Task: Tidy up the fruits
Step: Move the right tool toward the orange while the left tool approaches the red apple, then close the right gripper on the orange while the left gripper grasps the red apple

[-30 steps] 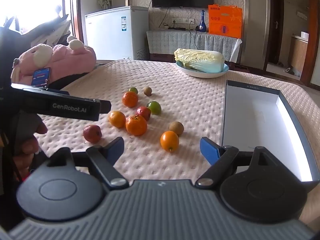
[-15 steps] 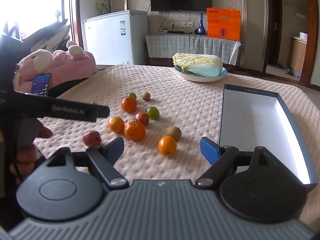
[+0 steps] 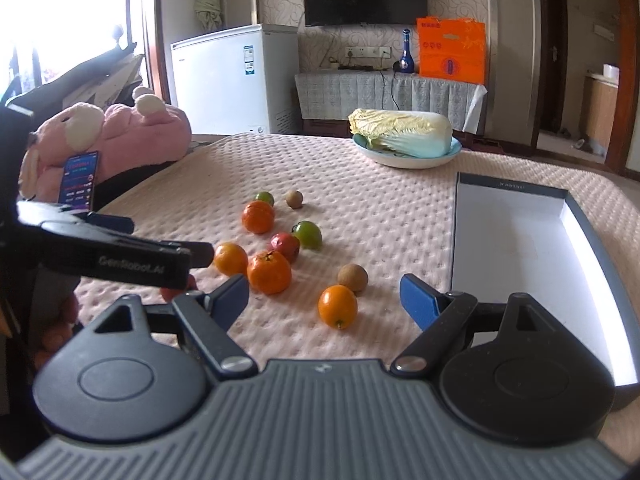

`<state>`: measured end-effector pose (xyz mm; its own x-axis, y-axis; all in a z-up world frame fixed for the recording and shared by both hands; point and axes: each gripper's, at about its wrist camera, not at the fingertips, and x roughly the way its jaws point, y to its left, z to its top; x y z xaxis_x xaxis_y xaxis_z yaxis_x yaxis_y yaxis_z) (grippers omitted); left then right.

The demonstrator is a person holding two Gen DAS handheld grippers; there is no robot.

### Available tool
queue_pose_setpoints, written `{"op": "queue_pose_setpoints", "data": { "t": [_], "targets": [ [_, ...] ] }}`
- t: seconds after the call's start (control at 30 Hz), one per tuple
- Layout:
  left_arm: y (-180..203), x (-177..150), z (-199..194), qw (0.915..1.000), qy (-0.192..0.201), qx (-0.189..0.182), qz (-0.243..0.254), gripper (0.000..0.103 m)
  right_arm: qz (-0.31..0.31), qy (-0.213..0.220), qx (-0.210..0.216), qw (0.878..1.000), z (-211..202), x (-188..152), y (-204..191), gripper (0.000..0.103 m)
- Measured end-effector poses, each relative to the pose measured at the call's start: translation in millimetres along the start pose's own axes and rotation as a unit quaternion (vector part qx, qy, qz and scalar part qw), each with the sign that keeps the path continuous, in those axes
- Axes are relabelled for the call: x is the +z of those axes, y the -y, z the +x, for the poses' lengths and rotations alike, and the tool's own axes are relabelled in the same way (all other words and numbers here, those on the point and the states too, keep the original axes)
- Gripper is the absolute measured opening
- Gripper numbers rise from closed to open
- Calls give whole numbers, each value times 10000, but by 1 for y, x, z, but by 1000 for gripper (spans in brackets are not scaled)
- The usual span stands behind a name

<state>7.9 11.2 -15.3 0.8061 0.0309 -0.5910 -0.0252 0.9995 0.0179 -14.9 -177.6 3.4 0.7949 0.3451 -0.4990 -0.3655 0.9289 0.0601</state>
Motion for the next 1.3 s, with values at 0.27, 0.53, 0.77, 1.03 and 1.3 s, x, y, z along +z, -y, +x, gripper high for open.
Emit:
{"op": "queue_pose_setpoints", "data": {
  "t": [0.27, 0.53, 0.77, 1.03, 1.3],
  "targets": [
    [-1, -3, 10, 9997, -223, 68, 7, 103, 33, -353, -47, 9994, 24, 0, 7, 84],
    [8, -9, 10, 9999, -53, 105, 102, 103, 117, -340, 79, 9993, 15, 0, 4, 84],
    [5, -12, 13, 9999, -134, 52, 53, 103, -65, -505, 72, 9987, 16, -5, 4, 67],
    [0, -13, 14, 9997, -214, -117, 12, 103, 32, -602, -48, 9982, 29, -6, 6, 54],
    [-7, -15, 15, 9993, -318, -167, -111, 103, -113, -756, -215, 9968, 48, -8, -1, 48]
  ]
}}
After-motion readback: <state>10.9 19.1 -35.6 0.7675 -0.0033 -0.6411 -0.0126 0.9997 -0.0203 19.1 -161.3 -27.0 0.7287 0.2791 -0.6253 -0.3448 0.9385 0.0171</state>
